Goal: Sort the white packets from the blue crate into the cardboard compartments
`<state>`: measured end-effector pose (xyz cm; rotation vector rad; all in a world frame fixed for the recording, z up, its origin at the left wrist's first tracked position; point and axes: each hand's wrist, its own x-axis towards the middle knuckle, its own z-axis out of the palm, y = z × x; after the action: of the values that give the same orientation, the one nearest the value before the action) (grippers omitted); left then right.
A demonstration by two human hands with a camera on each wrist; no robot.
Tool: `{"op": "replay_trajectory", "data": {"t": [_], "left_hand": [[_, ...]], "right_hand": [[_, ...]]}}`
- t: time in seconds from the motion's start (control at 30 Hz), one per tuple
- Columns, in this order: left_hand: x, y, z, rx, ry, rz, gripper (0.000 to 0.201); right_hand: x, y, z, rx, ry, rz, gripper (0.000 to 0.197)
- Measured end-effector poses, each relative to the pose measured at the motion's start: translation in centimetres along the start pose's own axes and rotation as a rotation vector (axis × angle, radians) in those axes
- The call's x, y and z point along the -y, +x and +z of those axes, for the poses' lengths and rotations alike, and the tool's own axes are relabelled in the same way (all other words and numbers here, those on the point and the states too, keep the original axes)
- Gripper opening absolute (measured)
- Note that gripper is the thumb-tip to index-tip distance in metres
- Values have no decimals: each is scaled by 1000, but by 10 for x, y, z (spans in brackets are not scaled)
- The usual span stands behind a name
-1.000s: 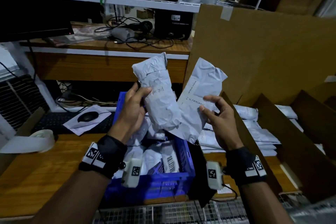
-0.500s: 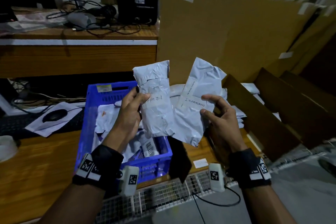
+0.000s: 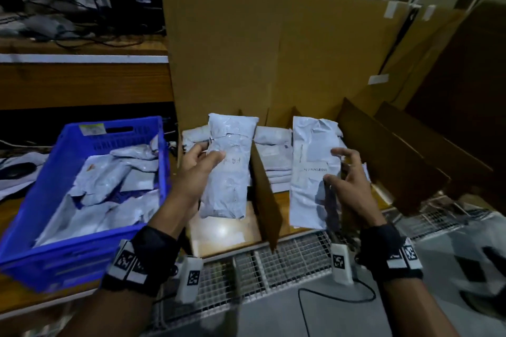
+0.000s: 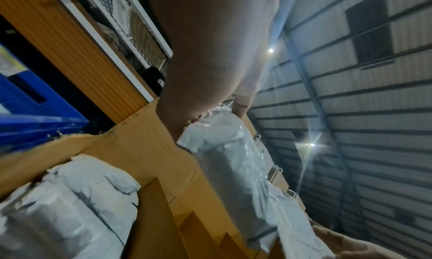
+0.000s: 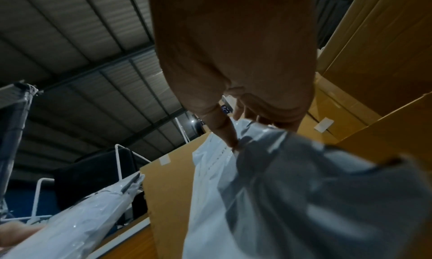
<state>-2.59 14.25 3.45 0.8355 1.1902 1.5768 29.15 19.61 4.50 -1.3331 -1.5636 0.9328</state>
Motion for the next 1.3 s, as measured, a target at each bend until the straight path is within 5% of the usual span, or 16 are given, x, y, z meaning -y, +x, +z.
{"op": "replay_trajectory", "data": {"t": [0.3, 0.53, 0.8, 1.0, 1.1, 1.3], "left_hand": [[40, 34, 59, -162, 122, -88, 27], [56, 111, 73, -224, 182, -110, 41], [83, 205, 72, -324, 242, -158, 32], [102, 235, 72, -367, 194, -203, 32], [107, 241, 75, -394, 191, -217, 34], [112, 242, 75, -463, 186, -229, 50]], "right_hand": [[-51, 89, -34, 105, -255, 103, 48], [-74, 194, 7, 312, -610, 34, 35], [-112, 328, 77, 553, -916, 53, 55], [-156, 393, 128, 738, -988, -81, 57], [-167, 397, 145, 696, -1055, -143, 45], [-191, 377, 149, 316, -878, -330, 22]]}}
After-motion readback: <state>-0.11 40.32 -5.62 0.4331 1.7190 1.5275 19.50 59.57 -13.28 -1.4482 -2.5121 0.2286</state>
